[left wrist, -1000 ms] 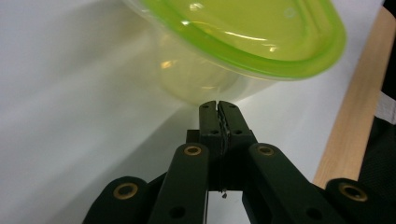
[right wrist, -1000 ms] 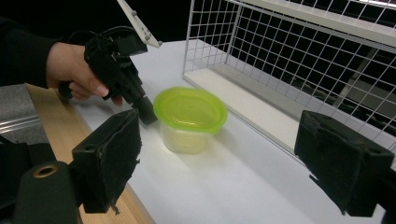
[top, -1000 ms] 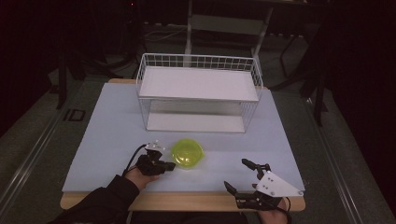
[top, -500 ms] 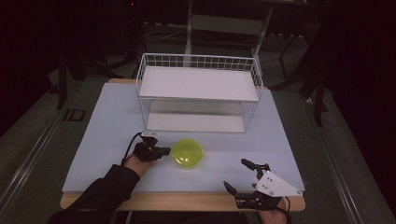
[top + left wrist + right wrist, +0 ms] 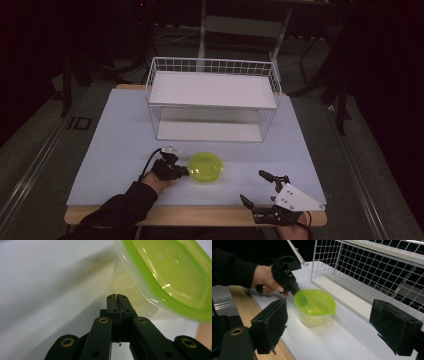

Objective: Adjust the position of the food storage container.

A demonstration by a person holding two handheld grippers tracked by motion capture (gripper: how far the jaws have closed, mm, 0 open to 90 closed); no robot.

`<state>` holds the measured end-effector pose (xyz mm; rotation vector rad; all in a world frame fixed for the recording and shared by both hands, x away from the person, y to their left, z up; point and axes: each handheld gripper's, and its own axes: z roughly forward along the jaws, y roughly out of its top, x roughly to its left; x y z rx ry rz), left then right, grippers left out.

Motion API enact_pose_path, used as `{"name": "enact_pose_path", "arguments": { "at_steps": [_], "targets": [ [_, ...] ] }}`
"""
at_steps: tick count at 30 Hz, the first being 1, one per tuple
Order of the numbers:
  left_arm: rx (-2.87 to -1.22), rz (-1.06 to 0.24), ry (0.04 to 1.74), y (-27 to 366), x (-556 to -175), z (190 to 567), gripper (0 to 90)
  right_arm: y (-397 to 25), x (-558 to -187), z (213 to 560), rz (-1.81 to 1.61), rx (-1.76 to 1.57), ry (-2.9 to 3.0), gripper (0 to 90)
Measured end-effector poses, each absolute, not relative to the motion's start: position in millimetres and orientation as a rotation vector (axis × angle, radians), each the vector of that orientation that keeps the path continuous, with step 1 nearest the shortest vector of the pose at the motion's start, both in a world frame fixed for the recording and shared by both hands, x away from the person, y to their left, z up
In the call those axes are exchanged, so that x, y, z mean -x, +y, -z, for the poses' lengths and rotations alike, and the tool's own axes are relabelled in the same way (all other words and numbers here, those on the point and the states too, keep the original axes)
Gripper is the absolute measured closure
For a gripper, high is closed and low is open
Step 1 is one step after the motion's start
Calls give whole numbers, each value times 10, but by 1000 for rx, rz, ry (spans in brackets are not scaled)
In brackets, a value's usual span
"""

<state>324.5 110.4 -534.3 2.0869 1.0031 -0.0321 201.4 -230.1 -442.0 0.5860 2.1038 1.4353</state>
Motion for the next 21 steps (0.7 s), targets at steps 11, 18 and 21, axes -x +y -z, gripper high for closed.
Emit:
{"name": "enact_pose_path", "arguments": {
  "at_steps": [11,18,21],
  "targets": [
    [-2099,79,938,823,-3142,5362,897,-2294,-2013,4423,-1431,-585,2108,146],
    [-2095,72,941,756,-3222,5390,891,-2292,-2015,4432,-1426,-585,2112,146],
    [-2089,55,945,750,-3235,5388,877,-2291,-2019,4436,-1423,-587,2115,146]
  ]
}}
